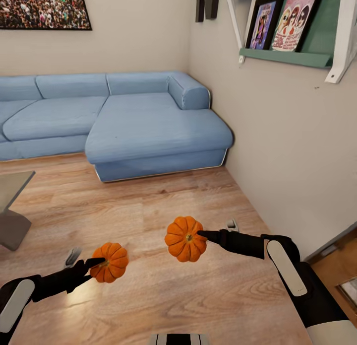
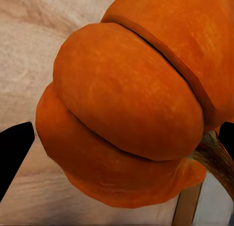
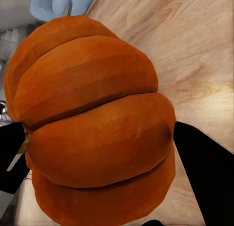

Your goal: Place each of the two pumpkins and all three candles from the living room inside a cabinet in the living room (use any cabinet), then make sure every cabinet is closed, and position the cauldron so it is next to a table in the living room.

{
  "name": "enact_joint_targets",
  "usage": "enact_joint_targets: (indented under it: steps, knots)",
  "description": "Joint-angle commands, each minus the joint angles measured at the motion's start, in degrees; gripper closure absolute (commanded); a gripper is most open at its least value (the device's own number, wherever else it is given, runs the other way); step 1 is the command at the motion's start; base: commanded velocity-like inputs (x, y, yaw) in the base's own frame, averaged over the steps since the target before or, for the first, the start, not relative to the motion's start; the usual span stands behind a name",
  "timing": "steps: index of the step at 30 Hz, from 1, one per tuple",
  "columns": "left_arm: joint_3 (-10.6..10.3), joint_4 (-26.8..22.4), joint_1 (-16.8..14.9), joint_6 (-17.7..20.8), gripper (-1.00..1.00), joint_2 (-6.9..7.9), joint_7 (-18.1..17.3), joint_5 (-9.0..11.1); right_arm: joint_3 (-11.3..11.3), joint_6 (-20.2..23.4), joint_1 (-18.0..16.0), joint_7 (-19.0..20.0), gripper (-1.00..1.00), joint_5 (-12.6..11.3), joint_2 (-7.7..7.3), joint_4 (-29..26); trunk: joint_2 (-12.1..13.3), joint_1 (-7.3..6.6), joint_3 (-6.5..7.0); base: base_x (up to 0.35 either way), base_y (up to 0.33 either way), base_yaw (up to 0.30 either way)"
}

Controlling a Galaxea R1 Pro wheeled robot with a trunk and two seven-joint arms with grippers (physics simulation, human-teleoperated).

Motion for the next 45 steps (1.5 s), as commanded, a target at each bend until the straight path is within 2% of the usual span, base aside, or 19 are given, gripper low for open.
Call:
enact_joint_targets:
  steps: [1, 7, 34, 40, 45]
  knots:
    - [0.1, 0.0, 0.0, 0.4, 1.0, -0.02, -0.4, 0.3, 0.0, 0.3, 0.0, 0.5, 1.0, -0.5, -0.04, 0.0, 0.0, -0.07, 0.19, -0.295, 0.0, 0.007]
    - [0.1, 0.0, 0.0, 0.4, 1.0, -0.02, -0.4, 0.2, 0.0, 0.3, 0.0, 0.5, 1.0, -0.5, 0.01, 0.0, 0.1, -0.23, 1.51, -0.163, 0.0, 0.001]
    - [0.2, 0.0, 0.0, 0.4, 1.0, -0.02, -0.4, 0.3, 0.1, 0.3, 0.0, 0.0, 1.0, -0.4, 0.03, 0.1, 0.4, -0.92, 7.49, -0.002, 0.0, 0.0]
    - [0.4, 0.0, 0.0, 0.4, 1.0, -0.02, -0.5, 0.2, 0.0, 0.3, 0.0, 0.4, 1.0, -0.5, 0.09, 1.6, 0.4, -0.92, 7.43, 0.0, 0.0, 0.0]
    - [0.4, 0.0, 0.0, 0.4, 1.0, -0.02, -0.5, 0.2, 0.0, 0.3, 0.0, 0.5, 1.0, -0.5, 0.1, 2.0, 0.5, -1.05, 8.16, 0.0, 0.0, 0.0]
